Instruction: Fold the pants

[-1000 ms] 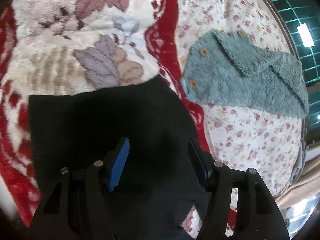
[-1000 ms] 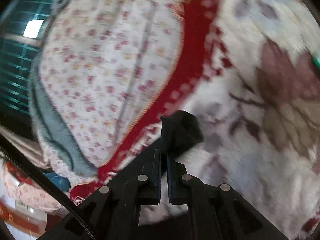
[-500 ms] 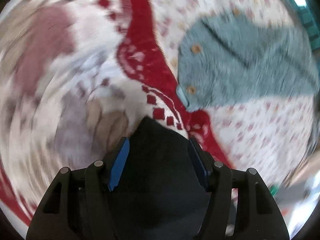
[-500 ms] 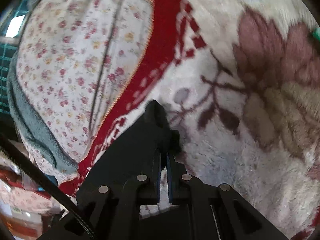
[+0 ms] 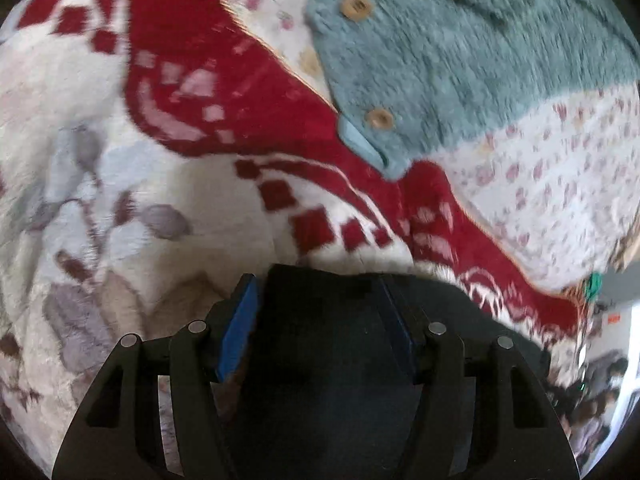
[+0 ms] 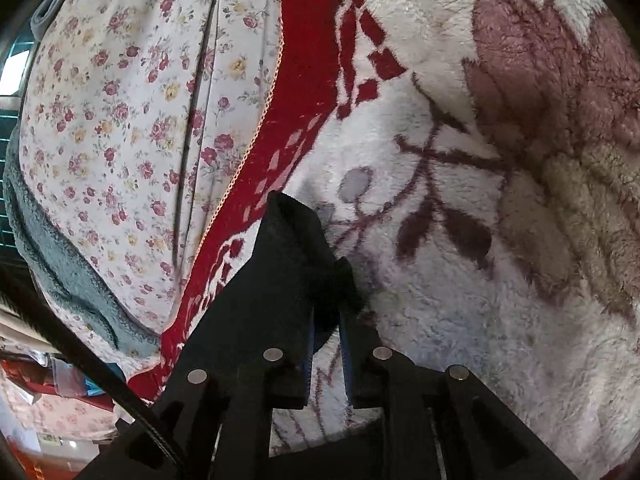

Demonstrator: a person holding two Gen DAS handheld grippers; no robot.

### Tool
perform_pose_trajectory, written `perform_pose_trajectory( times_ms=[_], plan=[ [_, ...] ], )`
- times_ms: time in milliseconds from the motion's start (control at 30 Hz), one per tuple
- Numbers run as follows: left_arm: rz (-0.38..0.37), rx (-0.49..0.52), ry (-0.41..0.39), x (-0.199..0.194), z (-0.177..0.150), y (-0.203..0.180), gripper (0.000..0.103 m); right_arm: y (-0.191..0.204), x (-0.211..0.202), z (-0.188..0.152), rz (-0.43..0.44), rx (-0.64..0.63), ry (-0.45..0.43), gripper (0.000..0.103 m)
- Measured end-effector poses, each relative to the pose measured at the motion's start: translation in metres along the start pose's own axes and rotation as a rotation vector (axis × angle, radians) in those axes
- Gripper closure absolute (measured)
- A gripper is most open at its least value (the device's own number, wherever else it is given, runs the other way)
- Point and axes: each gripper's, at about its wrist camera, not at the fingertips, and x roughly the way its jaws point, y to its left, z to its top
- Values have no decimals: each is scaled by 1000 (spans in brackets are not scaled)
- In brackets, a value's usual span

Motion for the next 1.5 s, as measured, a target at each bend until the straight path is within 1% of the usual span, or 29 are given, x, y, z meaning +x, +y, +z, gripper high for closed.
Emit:
perform_pose_trajectory(
  times_ms=[67,100,133,167,233,300,400,600,633,667,700,733,800,867,933,967,1000,1033,1100,1133,1167,1233,1267,1300,1333,1367,1400,1500],
  plan=[
    [26,18,-5,1,1,-4,46,0,1,0,2,1,1,91],
    [20,16,-14,1,2,-4,50,1,1,1,2,1,1,91],
    [17,13,-28,0,2,-4,61,1,1,1,1,0,1,91],
    [20,15,-35,0,2,-4,66,1,1,1,1,-1,1,90],
    [44,25,-46,-3,2,-2,91,1,2,1,4,0,1,89],
    [32,40,-47,-5,1,-1,92,0,2,0,5,2,2,89],
    [47,49,-52,-7,-1,-4,93,0,2,0,7,7,2,88],
    [51,22,-96,-18,-3,-8,96,-3,-6,2,17,11,3,85],
    [44,19,-111,-24,-5,-9,96,-2,-14,3,-10,0,-24,80],
    [32,20,-124,-29,-7,-11,96,-1,-23,3,-45,-14,-68,69],
    [26,21,-143,-37,-10,-12,96,1,-36,3,-82,-34,-134,65],
    [21,18,-150,-39,-12,-12,96,2,-49,3,-110,-52,-195,62],
    [0,14,-160,-46,-15,-13,96,8,-70,6,-154,-104,-285,60],
    [-5,11,-167,-51,-18,-15,96,17,-78,14,-135,-179,-306,60],
    [-6,2,-183,-55,-19,-18,96,32,-74,26,-90,-268,-280,60],
    [-6,-3,-189,-57,-19,-19,96,43,-66,35,-52,-325,-238,60],
    [-5,-10,-196,-60,-20,-21,96,48,-57,41,-26,-354,-192,60],
    [-5,-15,-201,-62,-21,-23,96,51,-42,48,-16,-369,-123,60],
    [0,-13,-209,-66,-24,-27,96,49,-18,54,-36,-347,-37,60],
    [0,-11,-213,-68,-25,-29,96,47,-5,58,-24,-328,22,62],
    [-6,-10,-217,-70,-26,-31,96,43,5,60,-2,-296,68,66],
    [-7,-10,-224,-73,-27,-34,96,42,12,63,26,-274,103,67],
    [-8,-12,-227,-74,-28,-35,96,44,14,65,38,-281,102,68],
    [-7,-13,-229,-75,-28,-35,96,46,18,67,66,-279,116,69],
    [-5,-17,-231,-76,-28,-34,96,47,20,65,95,-274,129,74],
    [-7,-21,-233,-77,-29,-34,96,47,24,65,145,-265,157,80],
    [-16,-24,-232,-78,-29,-33,96,47,26,62,156,-263,169,80],
    [-27,-33,-229,-79,-31,-32,96,49,34,57,128,-281,196,80]
  ],
)
